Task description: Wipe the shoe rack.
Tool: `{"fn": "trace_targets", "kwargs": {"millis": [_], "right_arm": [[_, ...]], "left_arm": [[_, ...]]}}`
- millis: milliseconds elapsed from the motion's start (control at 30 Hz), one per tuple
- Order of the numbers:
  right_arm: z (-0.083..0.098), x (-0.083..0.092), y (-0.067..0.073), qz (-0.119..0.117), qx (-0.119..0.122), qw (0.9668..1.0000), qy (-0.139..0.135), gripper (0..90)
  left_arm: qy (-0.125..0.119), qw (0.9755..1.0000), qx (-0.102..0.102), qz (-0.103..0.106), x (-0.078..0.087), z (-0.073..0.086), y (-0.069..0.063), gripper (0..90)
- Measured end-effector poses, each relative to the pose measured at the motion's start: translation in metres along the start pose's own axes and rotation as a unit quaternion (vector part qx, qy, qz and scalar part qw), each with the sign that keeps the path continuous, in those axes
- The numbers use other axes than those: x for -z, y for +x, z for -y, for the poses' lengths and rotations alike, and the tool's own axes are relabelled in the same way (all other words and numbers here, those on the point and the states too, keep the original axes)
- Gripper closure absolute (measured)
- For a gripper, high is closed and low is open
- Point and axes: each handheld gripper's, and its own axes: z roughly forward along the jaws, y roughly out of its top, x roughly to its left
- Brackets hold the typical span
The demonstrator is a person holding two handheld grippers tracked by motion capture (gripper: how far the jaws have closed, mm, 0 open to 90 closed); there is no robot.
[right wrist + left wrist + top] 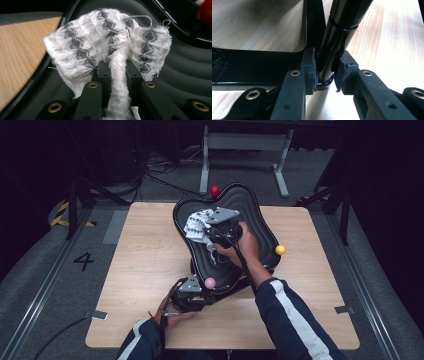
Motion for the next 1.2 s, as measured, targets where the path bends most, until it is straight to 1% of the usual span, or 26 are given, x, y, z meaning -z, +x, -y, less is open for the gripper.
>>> {"fn": "trace_targets", "kwargs": {"millis": [100, 133, 200, 267, 333, 400, 433, 467, 500, 533, 567, 600, 633, 700, 767, 800, 833, 867, 900, 933, 1000, 1033, 1067, 1100, 1133, 1200], "right_arm": [[-0.004, -0.002, 0.003, -0.003, 0.001, 1.0000, -0.005, 78.5], [-0.006, -0.004, 0.004, -0.012, -0.008, 0.9998, -0.010, 78.5], [-0.007, -0.005, 0.004, -0.016, -0.009, 0.9998, -0.011, 78.6], [-0.009, -0.006, 0.006, -0.011, 0.000, 0.9999, -0.011, 78.6], [-0.010, -0.006, 0.005, -0.009, 0.004, 0.9999, -0.011, 78.7], [-0.008, -0.006, 0.002, -0.008, -0.002, 0.9999, -0.014, 78.8], [-0.008, -0.006, 0.000, -0.003, 0.000, 0.9999, -0.013, 78.9], [-0.008, -0.006, 0.000, -0.003, 0.000, 0.9999, -0.013, 78.9], [-0.007, -0.006, -0.002, 0.008, 0.001, 0.9999, -0.010, 78.9], [-0.004, -0.005, -0.010, 0.009, -0.008, 0.9999, -0.012, 78.9], [-0.004, -0.005, -0.013, 0.012, -0.008, 0.9998, -0.012, 78.9], [-0.004, -0.005, -0.013, 0.012, -0.008, 0.9998, -0.012, 78.9], [-0.001, -0.003, -0.021, 0.031, -0.005, 0.9995, -0.005, 79.0], [0.003, -0.001, -0.032, 0.036, -0.014, 0.9992, -0.003, 78.9], [0.008, 0.000, -0.044, 0.049, -0.019, 0.9986, 0.002, 79.0], [0.010, 0.001, -0.050, 0.052, -0.027, 0.9983, 0.005, 79.0], [0.010, 0.001, -0.050, 0.052, -0.027, 0.9983, 0.005, 79.0], [0.012, 0.002, -0.056, 0.057, -0.030, 0.9979, 0.007, 79.0], [0.014, 0.003, -0.063, 0.063, -0.037, 0.9973, 0.011, 78.9], [0.017, 0.003, -0.071, 0.062, -0.048, 0.9969, 0.011, 79.0], [0.021, 0.005, -0.081, 0.072, -0.058, 0.9956, 0.015, 79.0], [0.021, 0.005, -0.085, 0.072, -0.063, 0.9953, 0.017, 79.0], [0.021, 0.005, -0.085, 0.072, -0.063, 0.9953, 0.017, 79.0], [0.022, 0.006, -0.088, 0.078, -0.063, 0.9948, 0.020, 79.0], [0.023, 0.006, -0.092, 0.088, -0.061, 0.9939, 0.026, 79.0], [0.024, 0.006, -0.098, 0.090, -0.067, 0.9933, 0.027, 79.0]], "left_arm": [[0.000, 1.0000, 0.000, 0.000, 0.000, 0.000, 0.000, 71.2], [0.000, 1.0000, 0.000, 0.000, 0.000, 0.000, 0.000, 71.2], [0.000, 1.0000, 0.000, 0.000, 0.000, 0.000, 0.000, 71.2], [0.000, 1.0000, 0.001, 0.001, 0.000, 0.000, 0.000, 71.2], [0.000, 1.0000, 0.000, 0.001, 0.000, 0.000, 0.000, 71.2], [-0.001, 1.0000, 0.000, 0.001, 0.000, 0.000, 0.000, 71.2], [-0.001, 1.0000, 0.000, 0.000, 0.000, 0.000, 0.000, 71.2], [-0.001, 1.0000, 0.000, 0.000, 0.000, 0.000, 0.000, 71.2], [-0.001, 1.0000, -0.001, -0.001, 0.000, 0.000, 0.000, 71.2], [-0.001, 1.0000, -0.001, 0.000, 0.000, 0.000, 0.000, 71.2], [-0.001, 1.0000, 0.000, 0.000, 0.000, 0.000, 0.000, 71.2], [-0.001, 1.0000, 0.000, 0.000, 0.000, 0.000, 0.000, 71.2], [-0.001, 1.0000, 0.000, 0.000, 0.000, 0.000, 0.000, 71.2], [0.000, 1.0000, 0.000, 0.000, 0.000, 0.000, 0.000, 71.1], [0.000, 1.0000, -0.001, 0.000, 0.000, 0.000, 0.001, 71.2], [0.000, 1.0000, 0.000, 0.000, 0.000, 0.000, 0.001, 71.1], [0.000, 1.0000, 0.000, 0.000, 0.000, 0.000, 0.001, 71.2], [0.001, 1.0000, -0.002, 0.001, 0.001, 0.000, 0.001, 71.2], [0.001, 1.0000, -0.002, 0.001, 0.001, 0.000, 0.001, 71.1], [0.001, 1.0000, -0.002, 0.001, 0.001, 0.000, 0.001, 71.1], [0.001, 1.0000, -0.002, 0.000, 0.001, 0.000, 0.001, 71.1], [0.001, 1.0000, -0.002, 0.001, 0.001, 0.000, 0.001, 71.2], [0.001, 1.0000, -0.001, 0.002, 0.001, 0.000, 0.001, 71.2], [0.001, 1.0000, -0.001, 0.001, 0.001, 0.000, 0.001, 71.1], [0.001, 1.0000, -0.001, 0.001, 0.001, 0.000, 0.001, 71.2], [0.000, 1.0000, -0.001, 0.000, 0.000, 0.000, 0.001, 71.1]]}}
